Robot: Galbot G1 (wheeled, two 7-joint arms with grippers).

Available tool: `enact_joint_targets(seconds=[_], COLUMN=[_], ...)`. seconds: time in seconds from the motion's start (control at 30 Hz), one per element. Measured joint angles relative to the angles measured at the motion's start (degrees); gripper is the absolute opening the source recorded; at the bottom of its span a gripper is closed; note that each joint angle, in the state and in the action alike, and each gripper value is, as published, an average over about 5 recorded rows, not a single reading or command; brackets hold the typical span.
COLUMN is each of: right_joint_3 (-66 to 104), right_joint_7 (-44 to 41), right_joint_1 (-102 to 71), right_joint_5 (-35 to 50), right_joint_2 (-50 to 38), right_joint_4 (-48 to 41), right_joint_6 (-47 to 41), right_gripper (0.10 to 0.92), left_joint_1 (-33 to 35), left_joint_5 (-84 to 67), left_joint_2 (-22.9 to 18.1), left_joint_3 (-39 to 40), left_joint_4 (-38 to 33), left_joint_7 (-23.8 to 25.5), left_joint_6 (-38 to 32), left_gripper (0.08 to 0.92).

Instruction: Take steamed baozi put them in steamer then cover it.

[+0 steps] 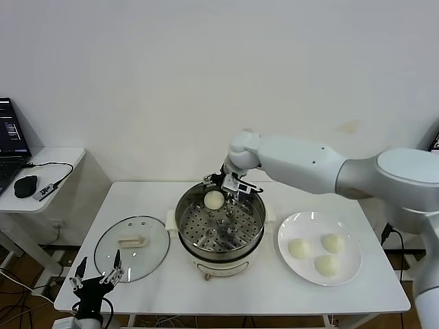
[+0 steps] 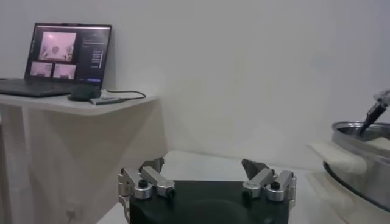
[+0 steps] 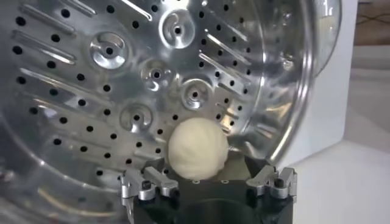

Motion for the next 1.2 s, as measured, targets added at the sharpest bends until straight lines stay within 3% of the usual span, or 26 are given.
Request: enact_joint_targets(seconds=[0.3,0.63,0.9,1.2], right_joint_3=[-0.84,-0.22,2.41,9.47], right_joint_7=[-5.13,-6.55,-6.95,-6.48], right_joint_1=[6.33,6.33,0.2,-12.4], right_joint_5=[8.93,12.39,11.41,8.59], right_joint_2=[-11.57,-29.43,-39.17,-42.95], right_joint_4=[11.15,21.87,24.86,24.33], right_joint_6=[-12.81,-24.09,-28.03,-30.12], right_gripper=[0.823,0.823,0.823,0.823], left_joint_1=[0.67,0.67,0.61,0.33], left_joint_5=[-0.12,1.18,2.04,3.11], left_joint_2=[1.13,2.31,2.85,2.46], left_joint_3=[-0.27,0.19,0.14,0.25], left_joint_4=[-2.01,-3.65,-3.79,-2.97], left_joint_7=[-0.6,-0.5,-0.31,-0.14], left_joint_6=[2.37,4.27,4.9,5.21], left_gripper=[0.823,0.823,0.823,0.823])
